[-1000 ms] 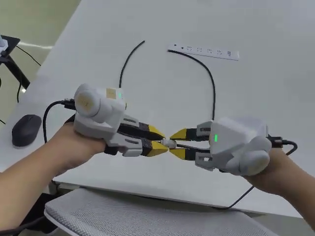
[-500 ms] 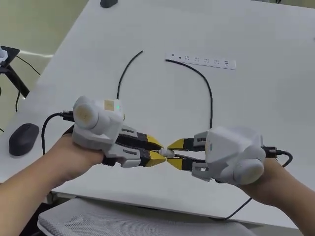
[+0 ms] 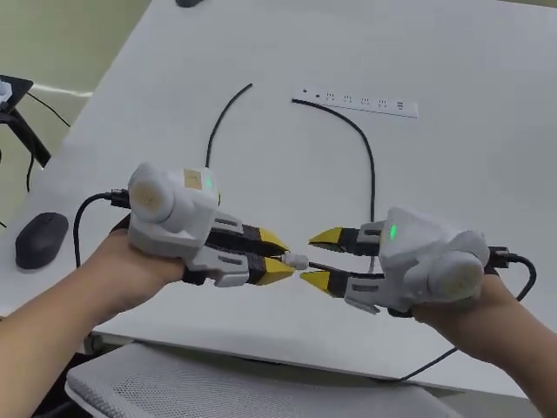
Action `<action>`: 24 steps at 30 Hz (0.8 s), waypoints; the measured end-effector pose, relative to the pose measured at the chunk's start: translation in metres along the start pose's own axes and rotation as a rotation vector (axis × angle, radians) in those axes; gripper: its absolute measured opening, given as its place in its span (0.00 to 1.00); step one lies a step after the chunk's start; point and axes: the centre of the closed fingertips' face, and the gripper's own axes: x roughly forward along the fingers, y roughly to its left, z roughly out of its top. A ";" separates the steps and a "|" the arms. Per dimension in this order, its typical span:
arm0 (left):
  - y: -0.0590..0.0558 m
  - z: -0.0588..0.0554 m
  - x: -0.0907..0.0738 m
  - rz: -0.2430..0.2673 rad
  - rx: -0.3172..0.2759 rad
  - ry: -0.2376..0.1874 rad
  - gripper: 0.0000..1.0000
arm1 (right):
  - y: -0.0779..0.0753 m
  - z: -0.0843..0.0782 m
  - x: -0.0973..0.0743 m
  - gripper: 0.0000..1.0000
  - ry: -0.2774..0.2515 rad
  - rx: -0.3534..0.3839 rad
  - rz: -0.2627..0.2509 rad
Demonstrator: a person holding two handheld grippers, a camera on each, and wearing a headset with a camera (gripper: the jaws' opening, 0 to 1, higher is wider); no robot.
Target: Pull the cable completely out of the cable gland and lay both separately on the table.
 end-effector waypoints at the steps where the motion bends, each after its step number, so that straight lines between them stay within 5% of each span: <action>1: 0.000 0.001 0.000 0.003 -0.004 -0.001 0.15 | 0.000 -0.001 -0.001 0.20 -0.002 0.025 -0.006; 3: 0.001 0.000 -0.001 0.008 0.002 0.001 0.15 | -0.003 -0.008 -0.001 0.18 0.024 0.077 -0.033; 5: 0.002 0.002 -0.001 0.013 0.002 -0.003 0.15 | -0.002 -0.012 0.000 0.17 0.045 0.022 -0.050; 10: 0.003 0.003 -0.003 0.010 -0.003 -0.005 0.15 | -0.006 -0.017 0.004 0.08 0.100 0.020 -0.105; 24: 0.004 0.003 -0.002 0.007 -0.004 -0.005 0.15 | -0.003 -0.012 0.011 0.01 0.101 -0.040 -0.156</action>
